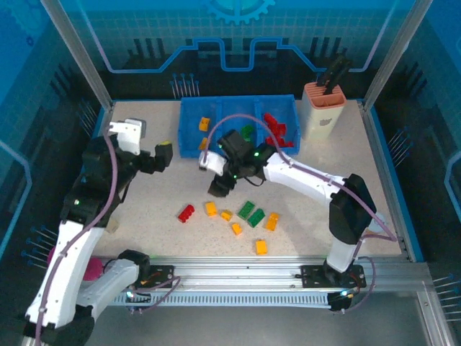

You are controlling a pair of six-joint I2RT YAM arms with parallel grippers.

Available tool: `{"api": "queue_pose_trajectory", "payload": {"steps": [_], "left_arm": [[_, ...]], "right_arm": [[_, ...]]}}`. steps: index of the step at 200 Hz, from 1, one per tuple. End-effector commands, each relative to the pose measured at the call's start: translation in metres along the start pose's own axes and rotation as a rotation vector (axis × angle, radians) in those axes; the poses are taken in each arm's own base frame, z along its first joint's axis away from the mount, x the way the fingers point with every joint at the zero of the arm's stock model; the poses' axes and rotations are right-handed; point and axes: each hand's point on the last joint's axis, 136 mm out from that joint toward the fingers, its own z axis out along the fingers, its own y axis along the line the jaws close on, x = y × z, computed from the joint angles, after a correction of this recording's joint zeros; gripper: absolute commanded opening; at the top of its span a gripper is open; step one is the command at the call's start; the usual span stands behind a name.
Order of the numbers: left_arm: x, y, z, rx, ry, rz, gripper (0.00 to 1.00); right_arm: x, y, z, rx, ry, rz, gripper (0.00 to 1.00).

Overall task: Sort the legos into containers by color
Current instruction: Pick up the lego from the bottom-center of the table.

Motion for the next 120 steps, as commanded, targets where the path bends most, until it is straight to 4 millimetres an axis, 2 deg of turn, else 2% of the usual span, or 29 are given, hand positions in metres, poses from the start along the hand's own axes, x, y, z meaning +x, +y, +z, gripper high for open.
{"api": "queue_pose_trajectory", "payload": {"steps": [1, 56, 93, 120], "left_arm": [[0.02, 0.01, -0.015, -0.047, 0.023, -0.01, 0.99], [0.042, 0.017, -0.036, -0.083, 0.045, 0.022, 0.99], [0.048, 0.021, -0.045, -0.099, 0.052, 0.054, 0.99], [0.051, 0.024, -0.045, -0.115, 0.055, 0.079, 0.99]], "right_arm": [[-0.025, 0.035, -0.001, -0.089, -0.135, -0.326, 0.79], [-0.035, 0.061, 0.071, -0.183, -0.072, -0.461, 0.8], [-0.034, 0.071, 0.106, -0.233, -0.037, -0.487, 0.8], [-0.031, 0.072, 0.125, -0.242, -0.009, -0.492, 0.8]]}}
